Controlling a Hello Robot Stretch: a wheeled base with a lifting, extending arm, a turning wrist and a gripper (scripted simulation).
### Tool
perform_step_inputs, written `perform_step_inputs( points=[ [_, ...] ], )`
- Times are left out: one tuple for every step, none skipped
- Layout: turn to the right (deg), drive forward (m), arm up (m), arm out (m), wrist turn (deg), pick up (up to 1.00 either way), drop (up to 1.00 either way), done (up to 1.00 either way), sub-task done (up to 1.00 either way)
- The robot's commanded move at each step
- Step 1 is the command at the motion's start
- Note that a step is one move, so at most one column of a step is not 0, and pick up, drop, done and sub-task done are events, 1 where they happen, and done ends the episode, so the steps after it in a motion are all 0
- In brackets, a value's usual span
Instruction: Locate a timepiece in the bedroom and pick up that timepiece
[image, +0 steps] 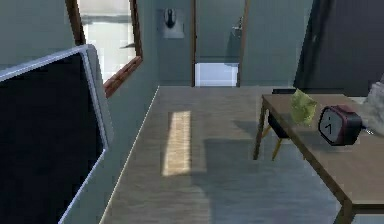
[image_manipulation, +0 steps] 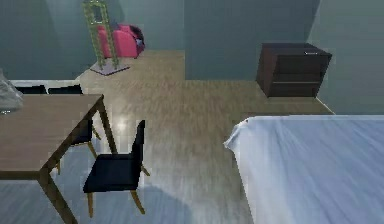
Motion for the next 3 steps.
perform_step_inputs(
  points=[
    [0.0, 0.15, 0.0, 0.0, 0.0, 0.0, 0.0, 0.0, 0.0],
    [45.0, 0.0, 0.0, 0.0, 0.0, 0.0, 0.0, 0.0, 0.0],
    [42.0, 0.0, 0.0, 0.0, 0.0, 0.0, 0.0, 0.0, 0.0]
  ],
)
